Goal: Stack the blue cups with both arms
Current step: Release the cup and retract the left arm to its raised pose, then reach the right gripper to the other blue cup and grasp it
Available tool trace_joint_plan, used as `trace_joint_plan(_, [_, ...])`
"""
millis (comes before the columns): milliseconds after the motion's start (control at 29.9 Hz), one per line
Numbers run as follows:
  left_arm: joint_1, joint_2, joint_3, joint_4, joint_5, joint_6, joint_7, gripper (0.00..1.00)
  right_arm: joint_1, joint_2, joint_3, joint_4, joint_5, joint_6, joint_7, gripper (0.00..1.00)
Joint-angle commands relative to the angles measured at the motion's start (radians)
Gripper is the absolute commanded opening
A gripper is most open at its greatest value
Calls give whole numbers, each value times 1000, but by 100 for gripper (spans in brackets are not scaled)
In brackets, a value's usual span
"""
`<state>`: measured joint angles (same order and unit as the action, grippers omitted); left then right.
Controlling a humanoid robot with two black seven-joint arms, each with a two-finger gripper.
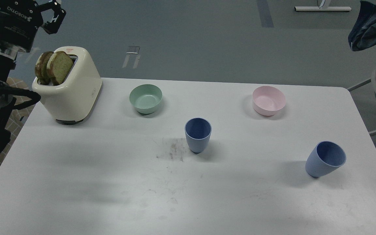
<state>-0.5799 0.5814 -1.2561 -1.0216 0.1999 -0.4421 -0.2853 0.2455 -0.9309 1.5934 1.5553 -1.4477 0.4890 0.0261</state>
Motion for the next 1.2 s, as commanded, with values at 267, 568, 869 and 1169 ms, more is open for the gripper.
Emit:
trace_joint_plan(267, [12, 11, 14, 12, -10, 54, 54, 98, -12, -129, -400, 40, -100, 0, 0, 98])
trace_joint_plan(568, [14, 6, 43, 5, -10, 60, 55, 98, -14, -132, -532, 45, -195, 0, -12, 84])
trace_joint_plan(869, [14, 6, 43, 5, -10, 57, 55, 98, -63, -125, -561, 35, -247, 0, -26, 76])
trace_joint_plan(1169, [15, 12, 69, 5, -10, 51, 55, 98, -92, -79, -561, 34, -304, 0, -38, 56])
